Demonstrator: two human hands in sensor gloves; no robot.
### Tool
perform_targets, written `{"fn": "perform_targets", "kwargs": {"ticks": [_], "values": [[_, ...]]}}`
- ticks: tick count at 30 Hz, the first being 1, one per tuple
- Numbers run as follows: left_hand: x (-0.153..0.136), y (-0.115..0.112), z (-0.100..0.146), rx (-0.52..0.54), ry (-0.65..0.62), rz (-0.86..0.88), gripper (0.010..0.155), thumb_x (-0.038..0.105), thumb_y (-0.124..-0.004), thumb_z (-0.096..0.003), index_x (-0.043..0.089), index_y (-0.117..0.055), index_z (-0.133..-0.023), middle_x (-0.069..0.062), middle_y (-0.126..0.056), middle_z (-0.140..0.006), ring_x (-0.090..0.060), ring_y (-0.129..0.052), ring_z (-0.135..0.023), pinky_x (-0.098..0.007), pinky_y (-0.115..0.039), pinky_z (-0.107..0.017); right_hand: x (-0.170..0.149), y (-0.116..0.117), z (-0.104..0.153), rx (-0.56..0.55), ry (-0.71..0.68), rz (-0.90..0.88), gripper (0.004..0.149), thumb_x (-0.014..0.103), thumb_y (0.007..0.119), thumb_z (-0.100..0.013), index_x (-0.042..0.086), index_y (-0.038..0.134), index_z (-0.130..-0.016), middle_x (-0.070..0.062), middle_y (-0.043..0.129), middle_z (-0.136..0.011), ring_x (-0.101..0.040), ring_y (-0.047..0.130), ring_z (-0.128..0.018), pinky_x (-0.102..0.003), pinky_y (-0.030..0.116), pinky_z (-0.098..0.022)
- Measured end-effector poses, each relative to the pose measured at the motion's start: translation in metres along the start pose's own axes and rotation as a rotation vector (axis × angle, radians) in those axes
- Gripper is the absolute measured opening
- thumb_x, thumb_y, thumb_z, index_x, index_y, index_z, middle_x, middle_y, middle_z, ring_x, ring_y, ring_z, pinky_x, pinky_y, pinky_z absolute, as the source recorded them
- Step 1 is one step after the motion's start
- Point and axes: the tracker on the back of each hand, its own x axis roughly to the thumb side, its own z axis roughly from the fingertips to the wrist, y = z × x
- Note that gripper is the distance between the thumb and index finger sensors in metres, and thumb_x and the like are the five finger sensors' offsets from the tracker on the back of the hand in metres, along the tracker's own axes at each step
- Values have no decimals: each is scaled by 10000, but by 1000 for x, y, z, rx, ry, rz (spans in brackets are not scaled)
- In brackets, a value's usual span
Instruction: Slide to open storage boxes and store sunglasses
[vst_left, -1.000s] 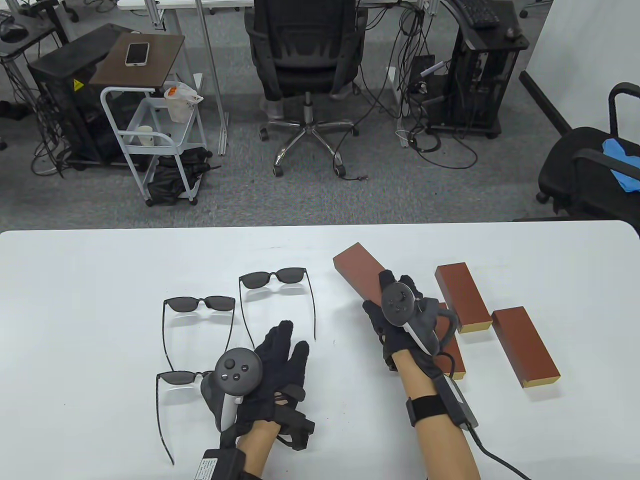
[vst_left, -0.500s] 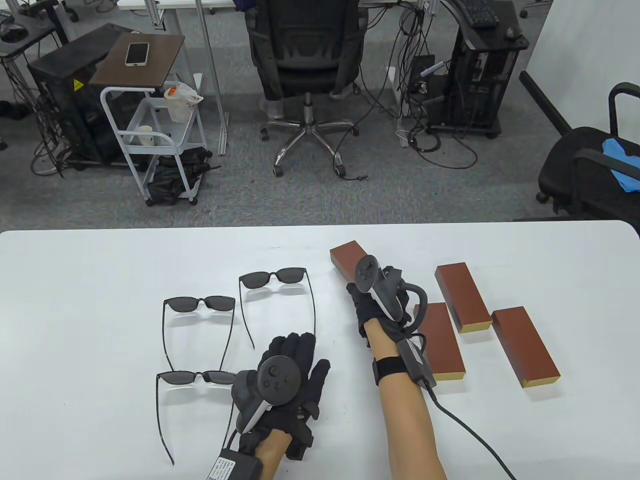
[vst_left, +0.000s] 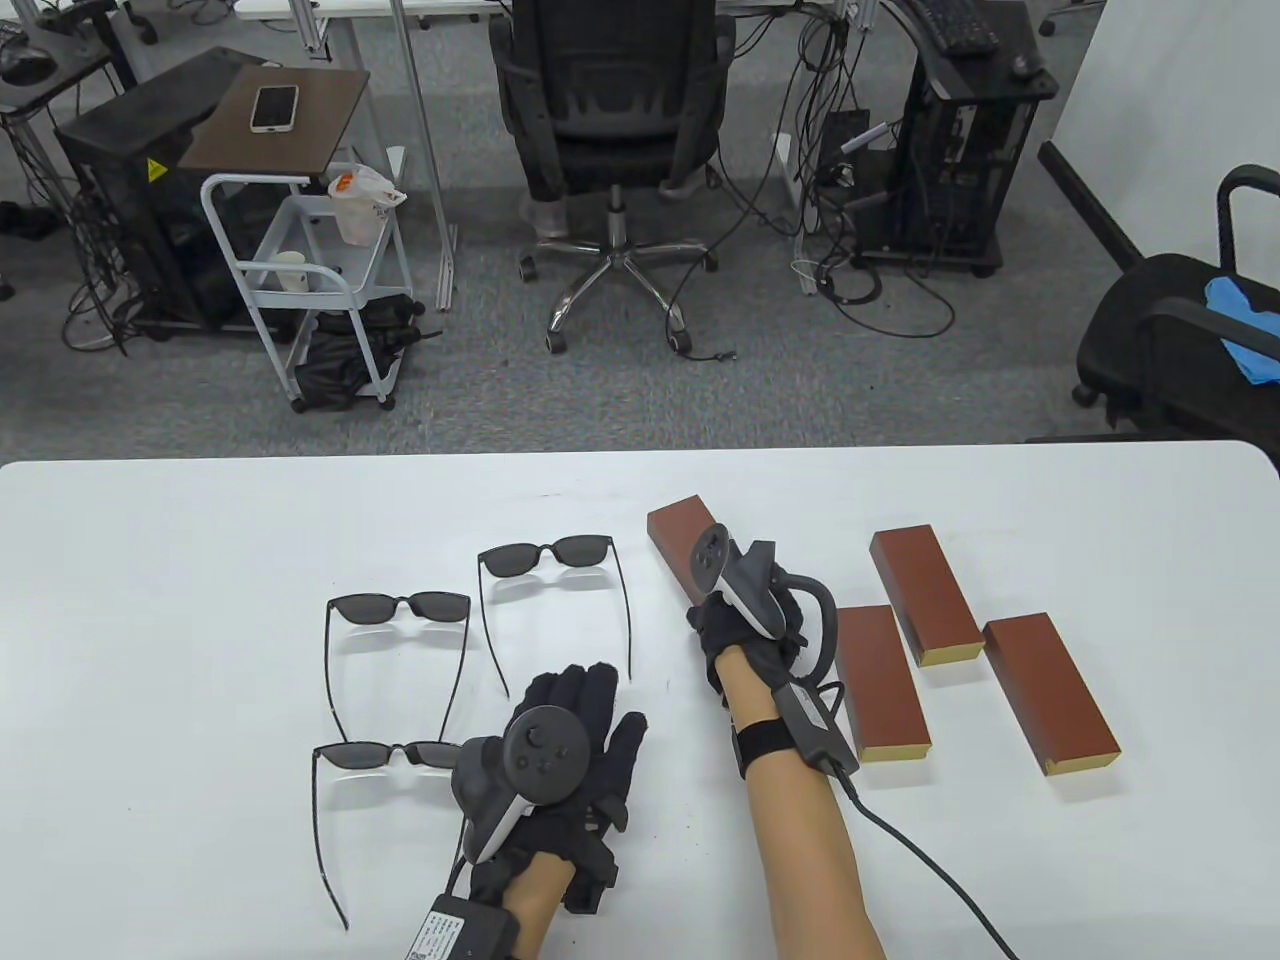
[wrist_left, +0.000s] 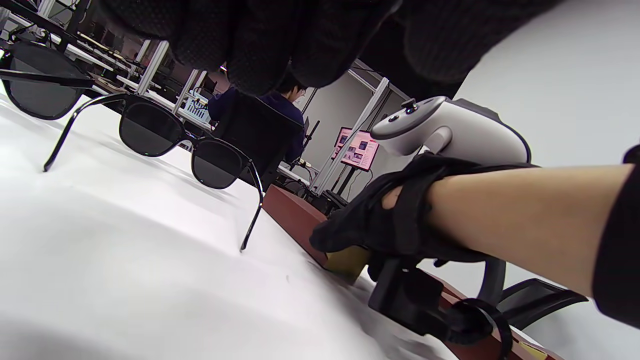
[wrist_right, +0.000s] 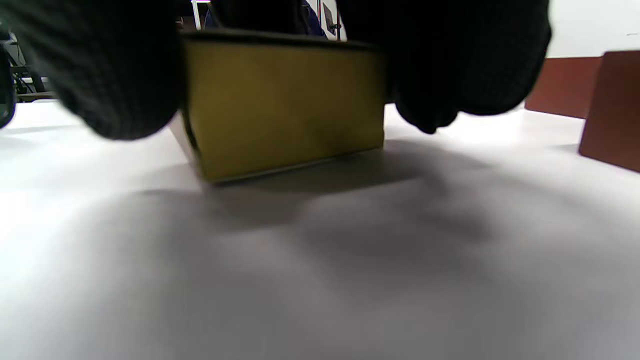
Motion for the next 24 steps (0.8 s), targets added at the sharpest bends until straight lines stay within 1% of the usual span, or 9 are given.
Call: {"fn": "perform_targets", "kwargs": {"ticks": [1,2,4,7,10,14,17,20,24], "values": [[-1,1,0,2,2,2,668,565,-711,-460,245,-673,-1045,-97,-686,-1089,-419,-599,-1012,-614,-553,-705,0,0,0,3,-5,-4,698,531,905,-269,309,655,-881,-259,726,-914,-477,874,-705,-510,809,-500],[-2,3,0,9,6,10,667,565,-711,-461,245,-673,-1044,-96,-690,-1087,-420,-601,-1010,-613,-555,-703,-2,-1,1,36,-6,1,716,533,902,-266,314,637,-895,-248,711,-929,-473,859,-722,-510,798,-515],[-4,5,1,19,10,17,665,564,-710,-463,241,-675,-1044,-99,-692,-1085,-421,-602,-1009,-614,-556,-702,-4,-4,3,61,-11,-7,737,552,889,-264,308,621,-906,-221,691,-952,-458,834,-755,-507,778,-541],[-6,9,0,26,20,17,661,559,-714,-462,238,-686,-1039,-101,-699,-1081,-422,-611,-1004,-614,-560,-699,-10,-14,13,-10,-54,-40,733,558,885,-256,288,651,-897,-199,702,-954,-470,819,-769,-533,763,-545],[-7,8,0,16,26,12,661,560,-714,-462,234,-694,-1036,-103,-702,-1081,-425,-609,-1006,-616,-559,-700,-18,-27,27,-57,-107,-21,702,549,867,-278,278,659,-892,-186,713,-951,-464,816,-781,-541,765,-544],[-6,10,-1,14,33,-9,663,562,-717,-461,238,-693,-1039,-99,-700,-1086,-422,-606,-1011,-618,-556,-703,-32,-48,56,-143,-195,2,642,526,850,-304,272,693,-872,-157,737,-945,-442,813,-796,-542,750,-560],[-5,17,0,38,33,-5,662,563,-717,-460,240,-694,-1038,-98,-699,-1086,-423,-606,-1012,-620,-554,-703,-50,-59,82,-193,-250,-17,622,522,847,-308,266,716,-859,-135,754,-941,-425,806,-811,-546,727,-580],[-5,21,0,58,29,-14,661,563,-717,-461,239,-696,-1037,-97,-702,-1084,-422,-610,-1010,-619,-557,-702,-68,-65,104,-228,-292,-57,603,515,847,-311,261,737,-847,-132,776,-927,-419,815,-804,-540,726,-583],[-5,23,1,70,27,-47,658,561,-722,-460,236,-705,-1032,-100,-712,-1079,-423,-620,-1004,-617,-565,-698,-87,-66,129,-221,-320,-95,570,511,845,-314,251,777,-816,-127,824,-890,-409,844,-776,-533,740,-571]]}}
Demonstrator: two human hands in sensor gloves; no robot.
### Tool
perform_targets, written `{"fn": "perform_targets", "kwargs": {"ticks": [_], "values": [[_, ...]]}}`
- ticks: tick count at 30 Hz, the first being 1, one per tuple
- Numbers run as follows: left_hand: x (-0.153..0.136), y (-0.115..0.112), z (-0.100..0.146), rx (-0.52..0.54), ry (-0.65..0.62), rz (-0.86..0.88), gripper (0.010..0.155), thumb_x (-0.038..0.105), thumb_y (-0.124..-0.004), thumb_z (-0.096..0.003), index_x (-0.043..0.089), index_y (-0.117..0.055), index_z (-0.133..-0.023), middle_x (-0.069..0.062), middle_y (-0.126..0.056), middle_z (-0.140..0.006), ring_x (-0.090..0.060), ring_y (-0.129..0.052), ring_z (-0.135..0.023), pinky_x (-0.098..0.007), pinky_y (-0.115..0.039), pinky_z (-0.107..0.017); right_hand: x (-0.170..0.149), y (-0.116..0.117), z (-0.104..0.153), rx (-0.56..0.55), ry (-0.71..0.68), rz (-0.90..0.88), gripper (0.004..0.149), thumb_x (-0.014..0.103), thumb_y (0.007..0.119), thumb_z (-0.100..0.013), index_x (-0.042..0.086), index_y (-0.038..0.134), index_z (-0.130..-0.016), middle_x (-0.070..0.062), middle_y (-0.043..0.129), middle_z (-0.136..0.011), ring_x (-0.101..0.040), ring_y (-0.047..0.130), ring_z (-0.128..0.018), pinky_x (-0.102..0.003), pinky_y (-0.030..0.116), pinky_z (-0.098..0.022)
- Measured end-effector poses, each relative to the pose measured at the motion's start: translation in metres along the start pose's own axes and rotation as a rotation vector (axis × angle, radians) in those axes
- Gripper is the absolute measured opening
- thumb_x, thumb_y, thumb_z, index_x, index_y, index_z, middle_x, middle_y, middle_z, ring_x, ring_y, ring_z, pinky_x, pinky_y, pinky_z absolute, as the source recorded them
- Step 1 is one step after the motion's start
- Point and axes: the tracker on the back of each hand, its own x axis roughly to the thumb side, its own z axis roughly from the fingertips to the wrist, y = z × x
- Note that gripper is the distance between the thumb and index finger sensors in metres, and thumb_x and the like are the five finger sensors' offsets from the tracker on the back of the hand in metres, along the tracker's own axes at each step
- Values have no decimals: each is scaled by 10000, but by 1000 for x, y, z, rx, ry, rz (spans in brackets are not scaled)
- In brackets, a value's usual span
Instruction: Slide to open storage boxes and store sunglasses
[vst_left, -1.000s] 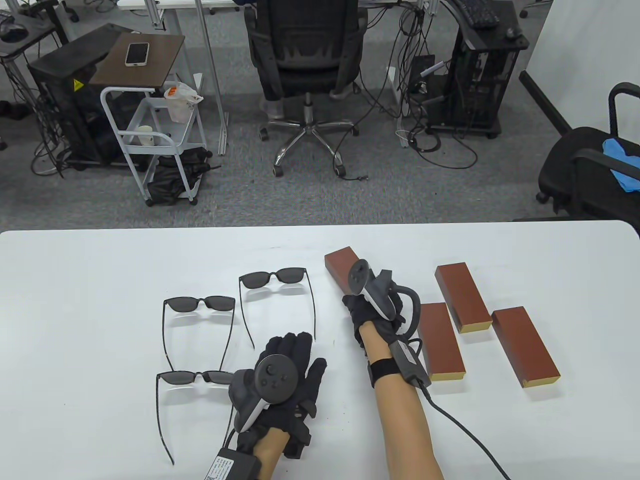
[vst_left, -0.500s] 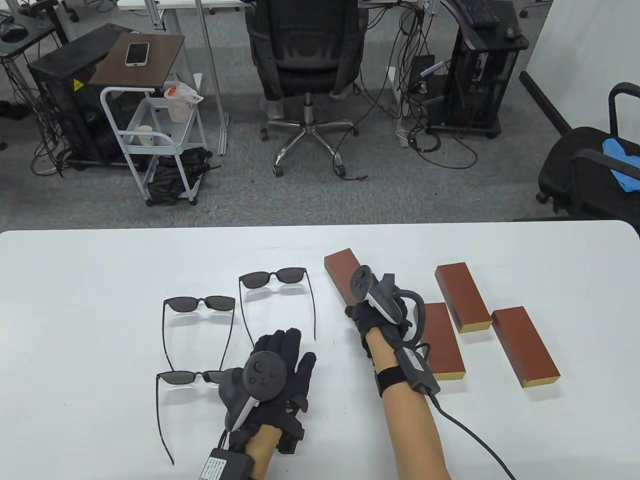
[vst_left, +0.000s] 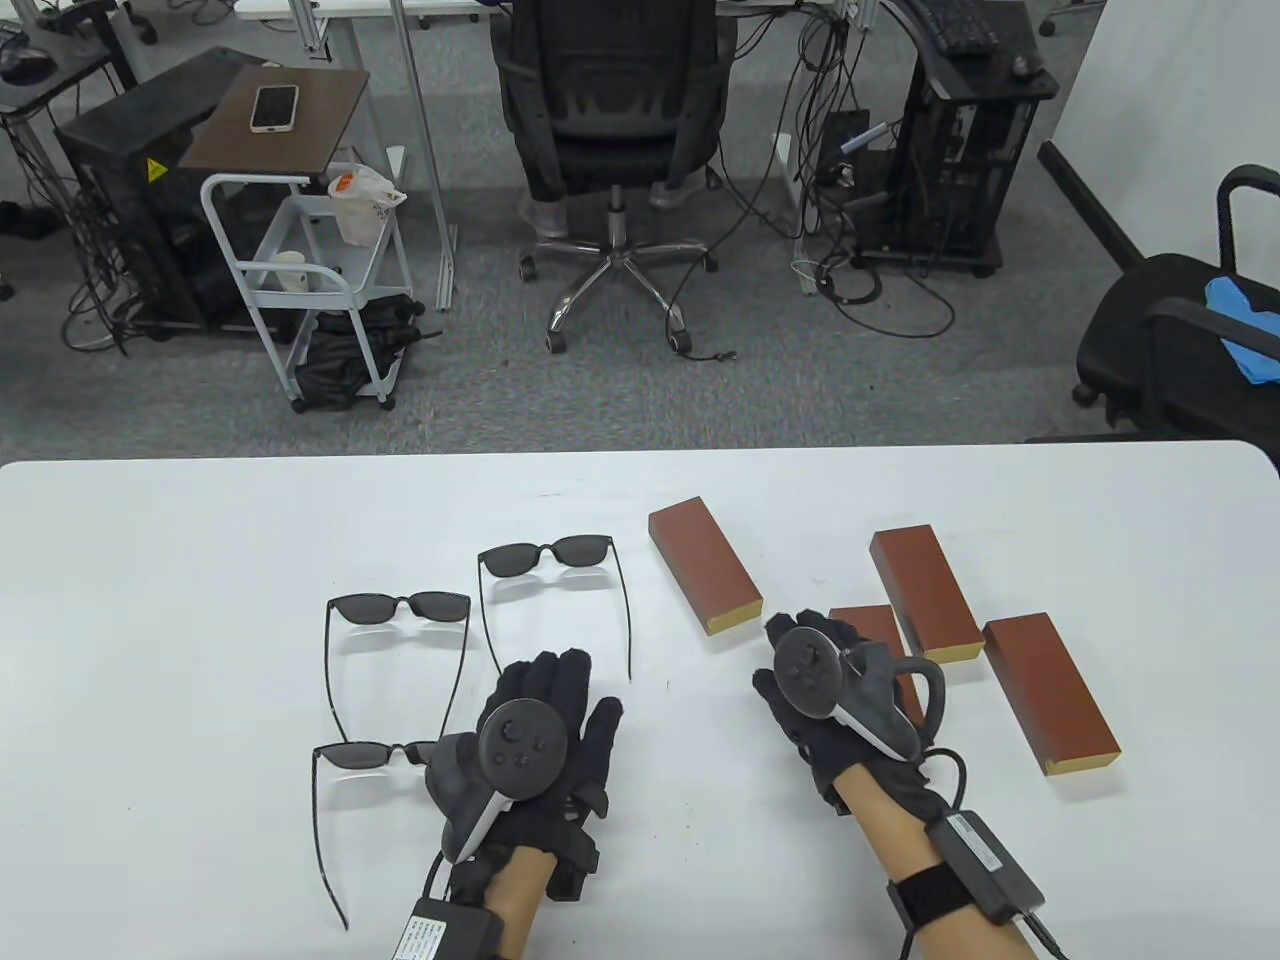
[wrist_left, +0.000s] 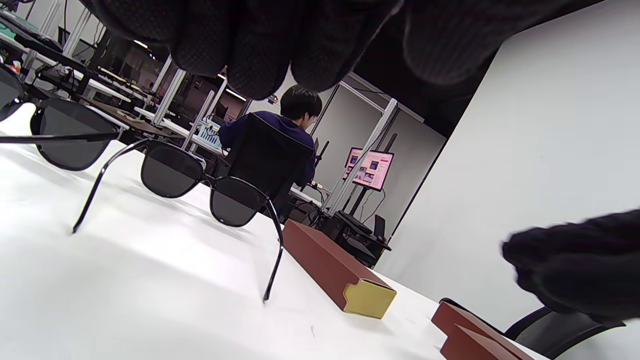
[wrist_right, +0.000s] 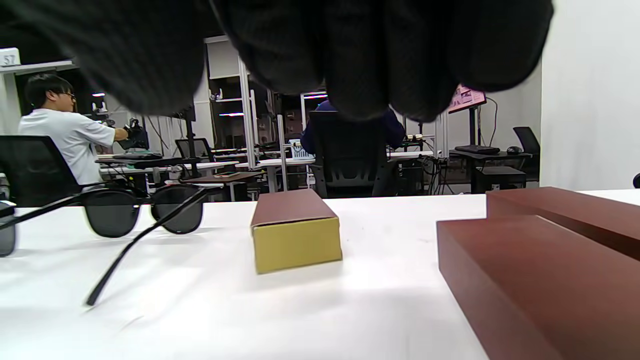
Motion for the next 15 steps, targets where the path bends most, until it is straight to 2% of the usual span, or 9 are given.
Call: {"fn": "perform_targets", "kwargs": {"ticks": [4,8,12,15], "values": [[3,2,0,21,-29,-104,651,567,-727,-456,241,-725,-1020,-91,-739,-1065,-419,-659,-986,-608,-596,-683,-6,2,25,10,-25,-14,565,513,844,-314,253,781,-812,-122,832,-882,-401,853,-769,-525,747,-568],[5,2,0,21,-43,-131,636,565,-739,-451,242,-754,-999,-85,-774,-1042,-412,-701,-962,-600,-623,-666,-12,10,42,23,-23,-43,566,511,845,-314,253,779,-815,-126,828,-887,-404,849,-773,-526,745,-569],[7,4,-2,20,-62,-178,598,550,-749,-447,253,-796,-964,-69,-825,-1004,-401,-764,-919,-585,-667,-634,-15,15,45,17,-21,-38,565,510,845,-316,255,777,-816,-125,827,-888,-404,850,-772,-526,745,-569],[5,4,-7,-2,-47,-222,546,489,-748,-449,269,-816,-944,-52,-845,-992,-389,-790,-904,-578,-685,-620,-18,16,43,30,-13,-52,565,507,844,-317,257,774,-818,-124,821,-892,-403,845,-776,-522,743,-573]]}}
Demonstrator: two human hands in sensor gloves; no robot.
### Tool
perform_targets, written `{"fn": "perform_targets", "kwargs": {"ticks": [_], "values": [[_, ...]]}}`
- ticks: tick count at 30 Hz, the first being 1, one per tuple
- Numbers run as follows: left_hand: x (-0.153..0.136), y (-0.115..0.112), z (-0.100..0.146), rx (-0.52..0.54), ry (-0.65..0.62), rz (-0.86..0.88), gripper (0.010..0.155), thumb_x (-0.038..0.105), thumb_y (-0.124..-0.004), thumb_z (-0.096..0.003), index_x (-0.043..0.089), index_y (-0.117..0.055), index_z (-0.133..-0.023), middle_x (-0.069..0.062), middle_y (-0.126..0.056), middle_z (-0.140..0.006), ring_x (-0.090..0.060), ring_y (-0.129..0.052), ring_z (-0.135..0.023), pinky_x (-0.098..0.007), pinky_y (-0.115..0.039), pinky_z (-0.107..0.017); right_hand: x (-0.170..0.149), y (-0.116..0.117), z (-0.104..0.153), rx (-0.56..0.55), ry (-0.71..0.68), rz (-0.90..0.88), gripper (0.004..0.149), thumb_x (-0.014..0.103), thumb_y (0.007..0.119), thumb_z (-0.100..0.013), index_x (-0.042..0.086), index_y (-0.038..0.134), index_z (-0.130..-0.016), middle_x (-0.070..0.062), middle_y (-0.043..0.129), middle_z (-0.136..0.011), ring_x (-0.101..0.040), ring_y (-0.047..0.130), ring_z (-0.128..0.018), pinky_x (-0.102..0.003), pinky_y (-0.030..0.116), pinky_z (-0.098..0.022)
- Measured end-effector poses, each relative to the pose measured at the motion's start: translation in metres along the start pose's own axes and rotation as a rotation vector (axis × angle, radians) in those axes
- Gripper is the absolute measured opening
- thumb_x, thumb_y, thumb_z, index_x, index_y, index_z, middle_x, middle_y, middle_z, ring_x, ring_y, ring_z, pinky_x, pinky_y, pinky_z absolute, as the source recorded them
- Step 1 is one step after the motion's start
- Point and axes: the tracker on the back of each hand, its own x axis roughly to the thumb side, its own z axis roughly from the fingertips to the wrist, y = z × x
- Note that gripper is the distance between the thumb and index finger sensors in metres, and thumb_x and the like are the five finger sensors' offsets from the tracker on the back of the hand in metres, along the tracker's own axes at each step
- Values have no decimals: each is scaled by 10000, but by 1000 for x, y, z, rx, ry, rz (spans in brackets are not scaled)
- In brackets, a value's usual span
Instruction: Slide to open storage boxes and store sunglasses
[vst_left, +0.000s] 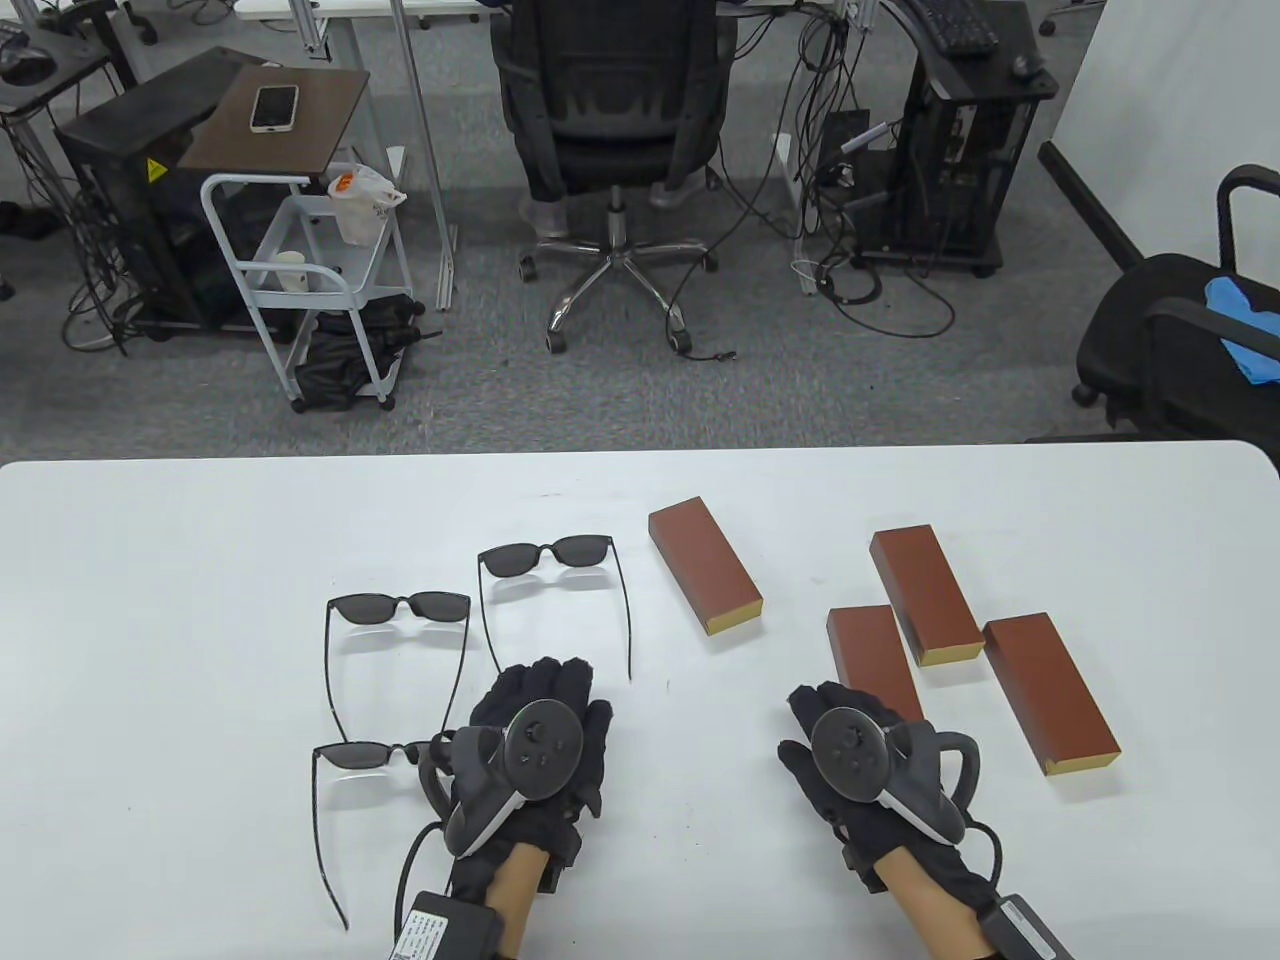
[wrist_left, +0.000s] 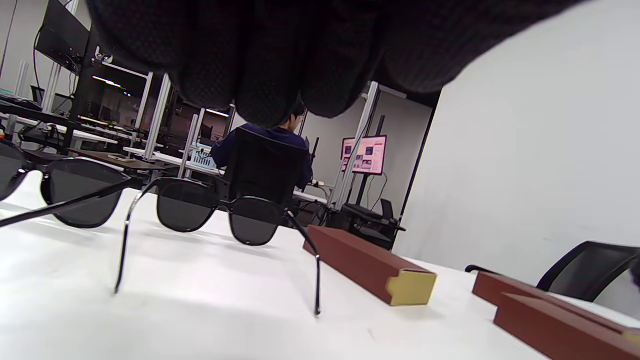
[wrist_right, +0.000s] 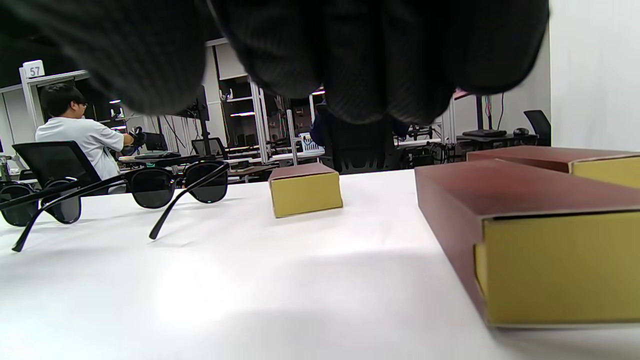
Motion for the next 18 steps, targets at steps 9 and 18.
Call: {"fn": "perform_targets", "kwargs": {"ticks": [9,18], "values": [[-34,1,-22,-239,101,-203,507,377,-775,-447,317,-806,-949,-20,-828,-1017,-358,-785,-927,-582,-675,-630,-11,0,-2,14,27,3,564,496,848,-318,254,771,-822,-128,815,-898,-407,838,-783,-525,738,-577],[-112,10,-26,-489,189,-422,625,218,-889,-397,344,-738,-991,2,-688,-1106,-334,-656,-1036,-616,-604,-691,-16,-2,-6,28,34,19,565,494,851,-317,255,771,-823,-128,816,-899,-407,838,-783,-525,737,-578]]}}
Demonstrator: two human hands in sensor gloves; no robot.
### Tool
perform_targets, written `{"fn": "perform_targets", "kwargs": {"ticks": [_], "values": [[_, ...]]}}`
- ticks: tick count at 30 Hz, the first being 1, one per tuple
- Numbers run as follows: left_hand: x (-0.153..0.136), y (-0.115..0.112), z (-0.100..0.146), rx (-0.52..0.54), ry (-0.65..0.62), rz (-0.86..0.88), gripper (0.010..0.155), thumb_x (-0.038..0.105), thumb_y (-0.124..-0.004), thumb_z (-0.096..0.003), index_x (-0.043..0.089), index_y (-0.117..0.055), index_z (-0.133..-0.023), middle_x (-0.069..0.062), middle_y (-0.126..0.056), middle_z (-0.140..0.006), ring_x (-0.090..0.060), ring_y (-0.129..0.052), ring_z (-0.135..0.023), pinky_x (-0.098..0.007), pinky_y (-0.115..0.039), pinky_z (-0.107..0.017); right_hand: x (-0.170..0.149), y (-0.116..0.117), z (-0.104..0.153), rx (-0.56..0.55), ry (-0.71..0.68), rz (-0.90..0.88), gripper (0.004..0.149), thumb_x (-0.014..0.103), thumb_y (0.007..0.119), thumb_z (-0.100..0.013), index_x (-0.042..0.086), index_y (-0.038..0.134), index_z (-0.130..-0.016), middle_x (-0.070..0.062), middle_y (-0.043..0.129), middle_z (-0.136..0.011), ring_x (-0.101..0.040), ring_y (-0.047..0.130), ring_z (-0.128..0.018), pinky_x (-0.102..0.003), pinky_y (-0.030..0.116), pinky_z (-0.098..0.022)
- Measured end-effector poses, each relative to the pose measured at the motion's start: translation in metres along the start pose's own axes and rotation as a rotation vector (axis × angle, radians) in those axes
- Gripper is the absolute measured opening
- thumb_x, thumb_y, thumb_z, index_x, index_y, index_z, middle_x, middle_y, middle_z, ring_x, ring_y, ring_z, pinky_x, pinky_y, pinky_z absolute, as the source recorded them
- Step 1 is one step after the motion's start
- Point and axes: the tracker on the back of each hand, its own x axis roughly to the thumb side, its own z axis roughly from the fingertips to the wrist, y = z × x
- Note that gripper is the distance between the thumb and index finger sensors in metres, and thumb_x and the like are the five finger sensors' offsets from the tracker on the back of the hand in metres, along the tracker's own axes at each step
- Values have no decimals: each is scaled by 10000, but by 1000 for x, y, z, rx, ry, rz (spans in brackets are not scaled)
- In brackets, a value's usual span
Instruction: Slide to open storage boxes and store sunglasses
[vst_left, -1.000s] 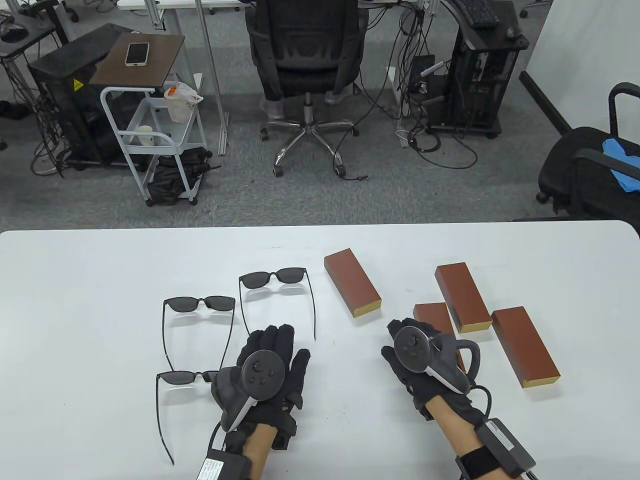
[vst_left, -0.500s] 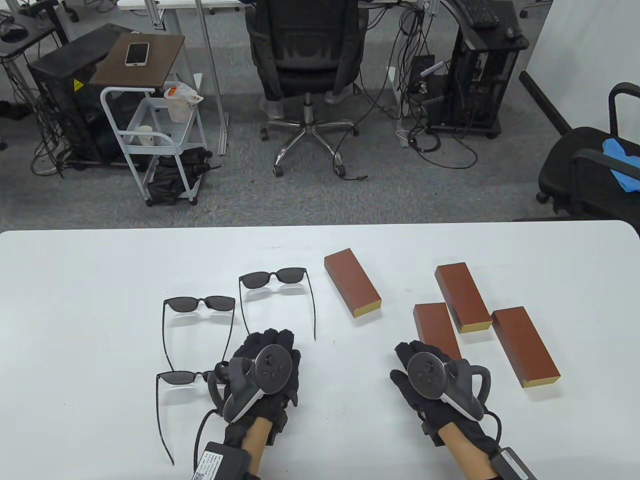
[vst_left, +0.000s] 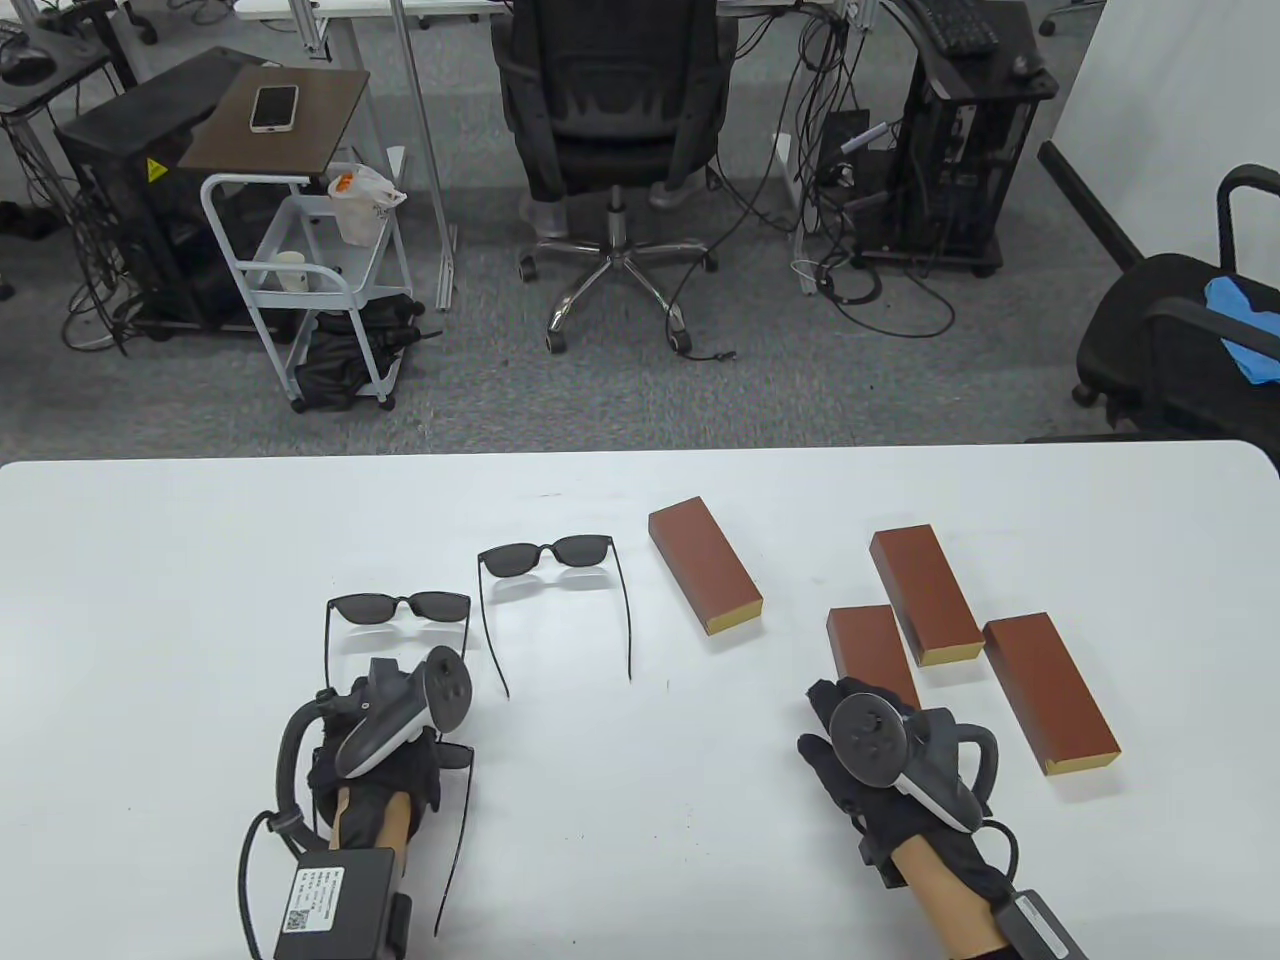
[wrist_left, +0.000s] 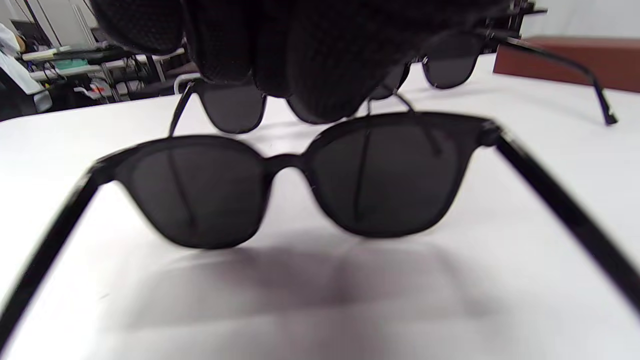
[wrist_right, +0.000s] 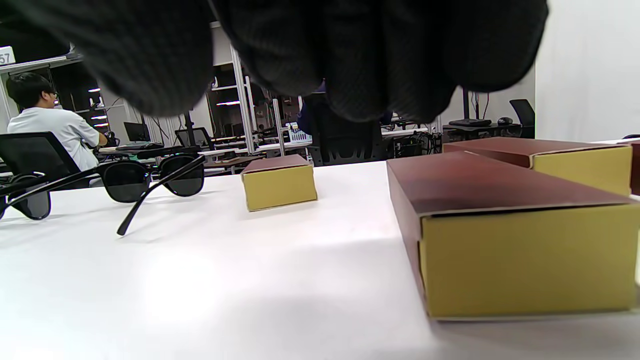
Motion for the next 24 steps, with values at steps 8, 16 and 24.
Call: {"fn": "perform_targets", "kwargs": {"ticks": [8,16,24], "values": [[-14,-13,-9,-27,85,-119,611,301,-948,-374,349,-776,-958,18,-742,-1069,-313,-721,-997,-585,-651,-665,-7,-1,0,9,18,12,566,491,852,-315,255,772,-823,-127,817,-898,-406,840,-782,-523,737,-579],[-13,-26,-16,-46,121,-166,459,304,-873,-415,354,-872,-871,40,-878,-962,-277,-849,-898,-550,-711,-618,-16,-1,0,8,47,11,563,491,852,-316,255,773,-821,-127,820,-897,-406,843,-780,-523,738,-578],[-18,-29,-13,-77,154,-81,414,311,-841,-428,358,-908,-834,40,-917,-922,-276,-883,-862,-552,-723,-603,-16,0,0,15,42,1,580,499,852,-303,256,770,-824,-128,820,-896,-406,843,-780,-523,739,-577]]}}
